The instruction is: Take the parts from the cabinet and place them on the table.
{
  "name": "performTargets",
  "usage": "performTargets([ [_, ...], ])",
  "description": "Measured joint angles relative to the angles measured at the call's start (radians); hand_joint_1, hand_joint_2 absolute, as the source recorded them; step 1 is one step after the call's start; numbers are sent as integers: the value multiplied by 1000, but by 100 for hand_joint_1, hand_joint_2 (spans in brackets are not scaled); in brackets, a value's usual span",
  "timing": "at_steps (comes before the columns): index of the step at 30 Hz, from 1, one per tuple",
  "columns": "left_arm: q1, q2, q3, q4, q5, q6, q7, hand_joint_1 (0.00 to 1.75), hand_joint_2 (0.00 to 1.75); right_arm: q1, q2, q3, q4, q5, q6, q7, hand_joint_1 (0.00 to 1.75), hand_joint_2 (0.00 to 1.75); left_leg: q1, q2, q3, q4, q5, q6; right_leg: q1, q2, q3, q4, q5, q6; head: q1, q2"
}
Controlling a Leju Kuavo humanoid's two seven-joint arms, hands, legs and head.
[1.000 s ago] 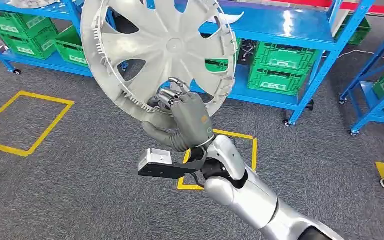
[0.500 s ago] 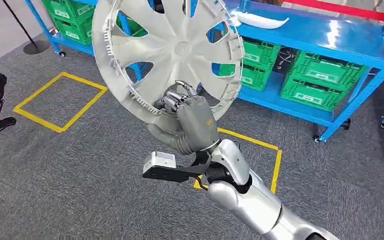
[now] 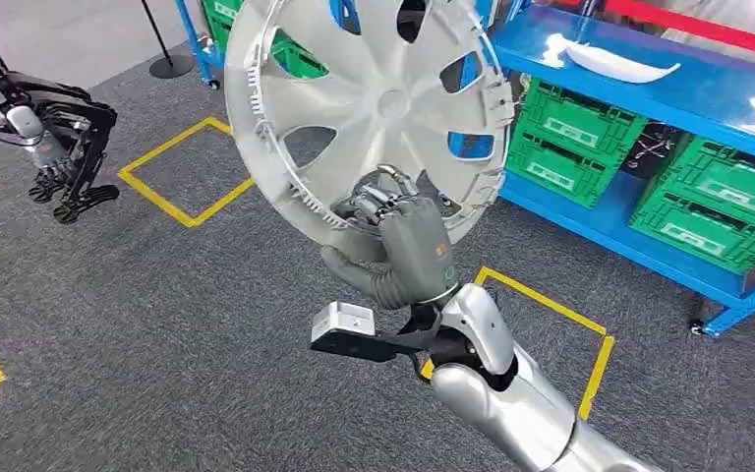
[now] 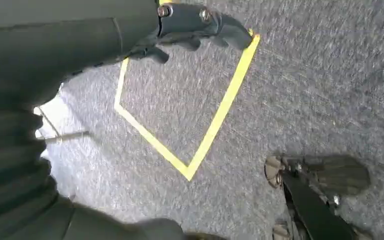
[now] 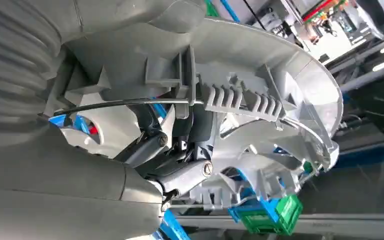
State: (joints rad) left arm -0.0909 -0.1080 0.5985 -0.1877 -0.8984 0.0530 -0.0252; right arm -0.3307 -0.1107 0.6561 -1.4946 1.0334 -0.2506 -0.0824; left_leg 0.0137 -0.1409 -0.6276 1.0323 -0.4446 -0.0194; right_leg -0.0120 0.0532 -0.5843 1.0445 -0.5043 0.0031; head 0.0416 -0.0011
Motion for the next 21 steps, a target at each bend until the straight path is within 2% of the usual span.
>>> performTargets([
  [1, 1, 0, 0, 0, -2, -2, 0, 0, 175, -3, -8, -11, -4, -7, 0, -2, 175, 175, 0, -10, -1, -7, 4, -8, 4, -10, 1, 0, 2, -7, 1, 0],
  [2, 2, 3, 0, 0, -2, -4, 0, 0, 175, -5, -11, -17, -7, -14, -2, -6, 175, 175, 0, -21, -8, -7, 4, -16, -7, -23, 6, -12, 9, -17, 1, 0],
  [3, 3, 2, 0, 0, 2, -7, 1, 0, 175, -9, -12, -20, -9, -18, -2, -11, 175, 175, -3, 33, -11, 11, -5, -15, -7, -36, 9, -19, 13, -25, 0, 0],
  [4, 0, 2, 0, 0, 8, -8, 1, 0, 175, -12, -12, -20, -9, -21, -2, -18, 175, 175, -7, 84, -36, 58, -36, -18, -7, -45, 10, -20, 13, -33, -8, 0],
  [5, -3, 4, 0, 0, 15, -8, -3, 0, 175, -13, -12, -20, -8, -22, 2, -24, 175, 175, -6, 109, -72, 132, -74, -23, -5, -58, 10, -20, 13, -35, -8, 0],
  [7, 0, 8, 1, 0, 45, -4, -26, 0, 175, -29, -4, -14, 0, -34, 18, -43, 175, 175, -2, 128, -141, 274, -130, -30, -3, -85, 9, -20, 11, -37, -8, 0],
  [8, 7, 10, 6, 0, 62, 1, -39, 0, 175, -51, 10, -3, 18, -42, 26, -51, 175, 175, -1, 131, -154, 302, -130, -32, -3, -95, 8, -19, 10, -38, -9, 0],
  [9, 15, 11, 12, 0, 72, 3, -44, 0, 175, -73, 25, 8, 31, -50, 32, -53, 175, 175, 1, 133, -140, 278, -107, -33, -3, -106, 9, -19, 9, -37, -9, 0],
  [10, 22, 16, 18, 0, 77, 8, -47, 0, 175, -93, 42, 20, 44, -55, 36, -54, 175, 175, 2, 140, -106, 216, -71, -34, -3, -116, 11, -18, 7, -35, -10, 0],
  [11, 25, 17, 21, 0, 78, 9, -46, 0, 175, -108, 58, 32, 59, -58, 36, -53, 175, 175, 2, 154, -58, 128, -32, -32, -3, -129, 14, -18, 5, -32, -11, 0],
  [12, 26, 19, 24, 0, 78, 10, -44, 0, 175, -122, 73, 39, 72, -57, 35, -50, 175, 175, -1, 197, -6, 34, 1, -29, -3, -144, 19, -16, 0, -25, -11, 0],
  [13, 22, 17, 27, 0, 77, 11, -40, 0, 175, -129, 82, 45, 79, -47, 29, -44, 175, 175, -14, 244, 15, -2, -9, -21, 9, -158, 18, -12, -8, -17, -15, 0],
  [14, 21, 16, 28, -1, 75, 15, -38, 0, 175, -128, 86, 50, 80, -37, 26, -39, 175, 175, -9, 219, 9, -2, -2, -8, 10, -171, 22, -14, -10, -13, -12, 0],
  [17, 31, 16, 33, 0, 71, 20, -38, 0, 175, -125, 105, 67, 80, -15, 26, -26, 175, 175, -10, 172, 4, -4, -1, 8, 10, -213, 38, -20, -17, 4, -7, 0],
  [18, 35, 15, 34, 0, 71, 21, -38, 0, 175, -125, 108, 68, 80, -14, 26, -24, 175, 175, -4, 162, 8, -9, 3, 14, 3, -166, 38, -10, -28, 13, -6, 0],
  [19, 35, 15, 35, 0, 71, 21, -38, 0, 175, -124, 109, 71, 80, -14, 26, -26, 175, 175, -3, 150, 7, -9, 4, 19, 0, -106, 21, 29, -54, 14, -6, 0],
  [20, 32, 15, 35, -1, 71, 21, -38, 0, 175, -121, 108, 74, 81, -14, 26, -25, 175, 175, -3, 139, 6, -9, 5, 24, -1, -76, -12, 97, -92, 14, -2, 0],
  [21, 31, 15, 35, -1, 71, 21, -38, 0, 175, -117, 107, 74, 83, -13, 26, -25, 175, 175, -3, 125, 6, -9, 5, 26, 0, -63, -54, 180, -128, 15, 0, 0],
])
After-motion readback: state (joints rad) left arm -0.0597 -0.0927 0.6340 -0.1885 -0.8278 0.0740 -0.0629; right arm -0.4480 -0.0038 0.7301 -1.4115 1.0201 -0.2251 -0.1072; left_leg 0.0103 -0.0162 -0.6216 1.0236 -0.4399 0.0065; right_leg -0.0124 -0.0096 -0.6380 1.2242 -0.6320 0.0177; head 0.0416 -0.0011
